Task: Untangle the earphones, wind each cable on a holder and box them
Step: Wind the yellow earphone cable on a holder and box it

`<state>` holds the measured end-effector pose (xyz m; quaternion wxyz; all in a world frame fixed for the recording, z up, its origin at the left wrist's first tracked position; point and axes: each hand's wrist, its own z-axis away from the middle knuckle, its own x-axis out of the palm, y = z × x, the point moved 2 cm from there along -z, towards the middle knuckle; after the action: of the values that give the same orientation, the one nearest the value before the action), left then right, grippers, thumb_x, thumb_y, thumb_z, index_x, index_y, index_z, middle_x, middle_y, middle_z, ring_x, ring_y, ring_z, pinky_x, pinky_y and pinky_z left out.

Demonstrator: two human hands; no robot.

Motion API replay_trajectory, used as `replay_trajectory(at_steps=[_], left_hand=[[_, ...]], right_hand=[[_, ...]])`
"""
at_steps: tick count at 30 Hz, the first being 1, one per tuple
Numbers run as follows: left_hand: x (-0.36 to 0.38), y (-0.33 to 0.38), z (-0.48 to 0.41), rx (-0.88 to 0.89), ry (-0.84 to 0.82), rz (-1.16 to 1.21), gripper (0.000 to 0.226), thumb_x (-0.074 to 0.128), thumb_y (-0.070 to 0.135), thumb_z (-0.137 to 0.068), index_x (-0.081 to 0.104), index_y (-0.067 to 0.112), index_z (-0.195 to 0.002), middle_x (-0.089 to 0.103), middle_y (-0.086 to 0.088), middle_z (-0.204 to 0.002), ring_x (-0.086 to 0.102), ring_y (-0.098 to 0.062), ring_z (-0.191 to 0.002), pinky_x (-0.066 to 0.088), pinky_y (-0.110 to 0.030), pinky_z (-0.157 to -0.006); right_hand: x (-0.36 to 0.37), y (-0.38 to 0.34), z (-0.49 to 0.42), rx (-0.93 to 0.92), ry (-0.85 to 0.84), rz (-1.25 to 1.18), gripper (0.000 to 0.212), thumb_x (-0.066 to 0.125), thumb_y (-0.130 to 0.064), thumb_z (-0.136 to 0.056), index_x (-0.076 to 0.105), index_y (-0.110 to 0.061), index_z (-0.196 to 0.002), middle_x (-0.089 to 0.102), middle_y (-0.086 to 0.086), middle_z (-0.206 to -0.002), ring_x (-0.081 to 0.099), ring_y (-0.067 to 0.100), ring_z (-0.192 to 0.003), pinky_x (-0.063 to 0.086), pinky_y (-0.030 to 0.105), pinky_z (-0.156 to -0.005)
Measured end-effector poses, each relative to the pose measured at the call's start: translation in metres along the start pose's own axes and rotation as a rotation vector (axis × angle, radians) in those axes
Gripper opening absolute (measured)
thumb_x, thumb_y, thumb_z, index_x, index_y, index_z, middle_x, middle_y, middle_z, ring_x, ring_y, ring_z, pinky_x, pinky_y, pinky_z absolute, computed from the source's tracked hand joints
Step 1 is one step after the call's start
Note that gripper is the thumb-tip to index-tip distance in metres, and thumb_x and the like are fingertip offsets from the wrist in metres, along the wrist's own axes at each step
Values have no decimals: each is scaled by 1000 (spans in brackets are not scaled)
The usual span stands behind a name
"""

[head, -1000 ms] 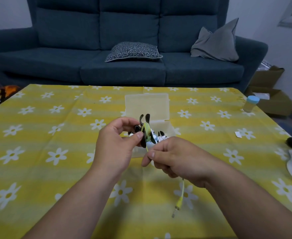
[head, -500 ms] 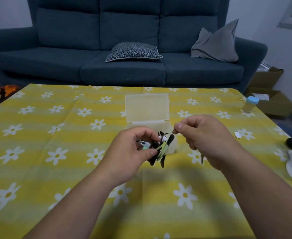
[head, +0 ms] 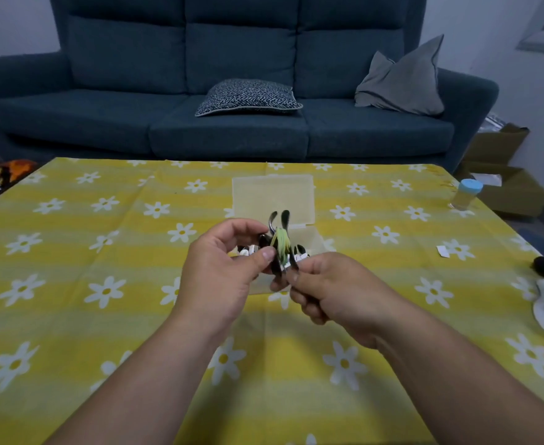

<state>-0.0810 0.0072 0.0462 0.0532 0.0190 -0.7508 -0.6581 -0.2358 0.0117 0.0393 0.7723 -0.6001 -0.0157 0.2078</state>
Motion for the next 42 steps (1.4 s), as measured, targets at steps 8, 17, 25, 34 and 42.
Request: replay_trajectory(at_steps=[8, 17, 25, 34, 42], left_hand=[[-7, 0, -2, 79, 58, -286, 30, 74, -2, -79, 69, 26, -89, 72, 8, -85, 64, -20, -60, 50, -24, -62], [1, 0, 3, 102, -202, -453, 35, 72, -3, -81, 72, 31, -92, 71, 16, -86, 63, -7, -66, 51, -23, -65], [0, 0, 2, 39, -201, -324, 33, 70, -2, -80, 67, 26, -97, 69, 2, -88, 52, -17, -62, 49, -29, -61], [1, 2, 6, 21, -279, -340, 31, 73, 2, -80, 74, 28, -97, 63, -21, -75, 51, -15, -61, 51, -33, -61], [3, 4, 9, 35, -277, -326, 29, 69, 0, -84, 74, 25, -97, 69, -13, -82, 59, -24, -67, 50, -29, -62]], right_hand=[[1, -15, 10, -67, -21, 213, 22, 56, -18, -97, 76, -14, -88, 44, -5, -53, 35, 17, -53, 29, 32, -58], [-15, -24, 12, -187, 339, 383, 16, 77, -25, -84, 71, -21, -70, 69, 0, -58, 66, 12, -51, 58, 42, -61], [-17, -25, 12, -245, 352, 176, 10, 80, -7, -79, 72, -11, -78, 72, 8, -62, 71, 17, -59, 61, 40, -68], [-25, -25, 13, -253, 164, 99, 18, 55, 6, -95, 70, -5, -92, 73, 14, -72, 72, 21, -66, 56, 24, -63], [-27, -27, 14, -294, 237, 69, 8, 71, 3, -85, 68, -4, -86, 69, 11, -63, 68, 19, -56, 53, 24, -55]])
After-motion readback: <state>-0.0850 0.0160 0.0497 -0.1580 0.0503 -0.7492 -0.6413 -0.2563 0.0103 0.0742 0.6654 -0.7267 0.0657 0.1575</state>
